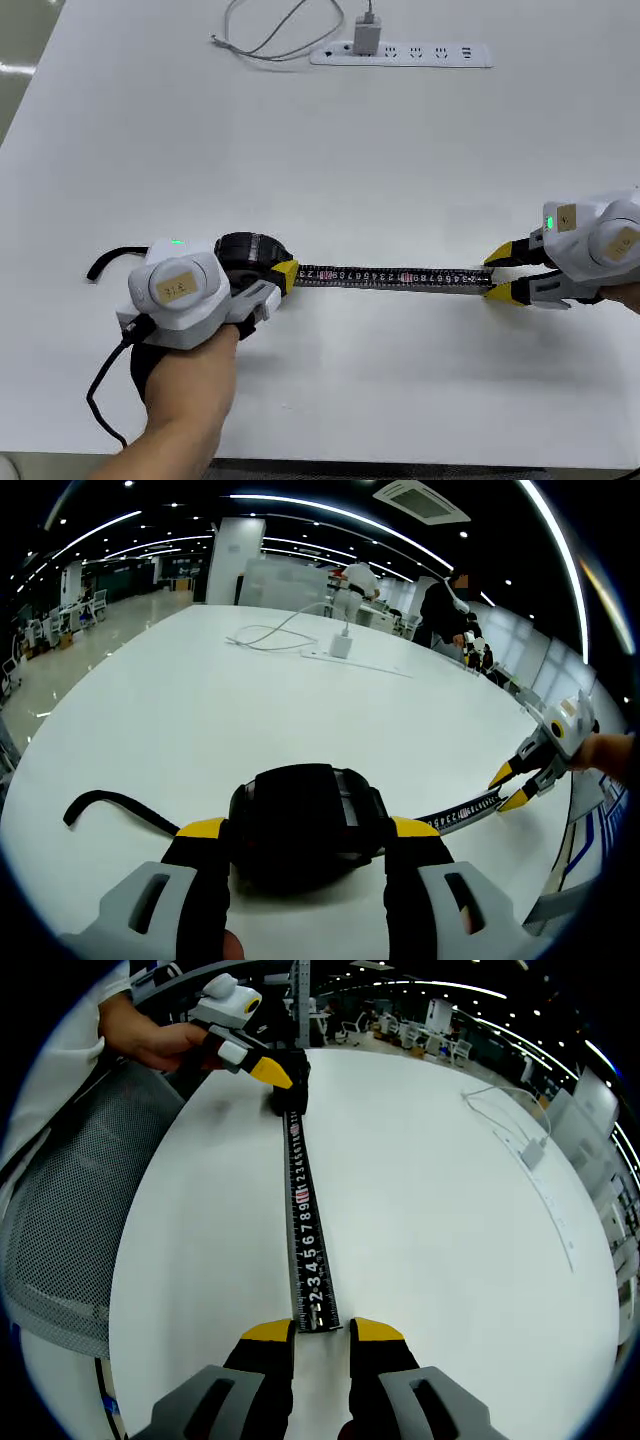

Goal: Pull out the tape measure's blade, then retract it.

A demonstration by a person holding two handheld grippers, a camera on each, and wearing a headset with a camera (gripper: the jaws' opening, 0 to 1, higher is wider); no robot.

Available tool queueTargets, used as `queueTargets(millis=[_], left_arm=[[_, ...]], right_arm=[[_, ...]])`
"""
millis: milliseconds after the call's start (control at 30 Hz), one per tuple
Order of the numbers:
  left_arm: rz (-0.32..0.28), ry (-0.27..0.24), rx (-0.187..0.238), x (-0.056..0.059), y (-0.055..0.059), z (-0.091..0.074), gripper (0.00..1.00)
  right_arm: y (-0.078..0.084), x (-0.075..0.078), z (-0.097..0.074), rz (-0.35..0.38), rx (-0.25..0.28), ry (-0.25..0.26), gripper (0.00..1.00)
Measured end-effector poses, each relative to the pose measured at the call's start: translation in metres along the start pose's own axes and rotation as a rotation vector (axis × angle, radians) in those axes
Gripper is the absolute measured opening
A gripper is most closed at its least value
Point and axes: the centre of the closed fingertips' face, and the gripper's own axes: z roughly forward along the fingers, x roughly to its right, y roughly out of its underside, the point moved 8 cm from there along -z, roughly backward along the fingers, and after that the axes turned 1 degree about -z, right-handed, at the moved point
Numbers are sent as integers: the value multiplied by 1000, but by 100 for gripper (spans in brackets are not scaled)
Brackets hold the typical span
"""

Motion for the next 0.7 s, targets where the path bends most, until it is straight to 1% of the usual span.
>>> queueTargets(millis=[67,267,467,700], left_arm=[[0,0,0,0,0,0,58],[-2,0,-1,-1,0,0,58],[-5,-2,-4,-1,0,0,59],[-12,-3,-18,-1,-1,1,60]], right_arm=[[0,1,-1,0,2,1,17],[-1,0,-1,-12,1,-20,14],[-2,1,-1,-8,-5,-17,12],[-2,0,-1,-11,-14,-15,11]])
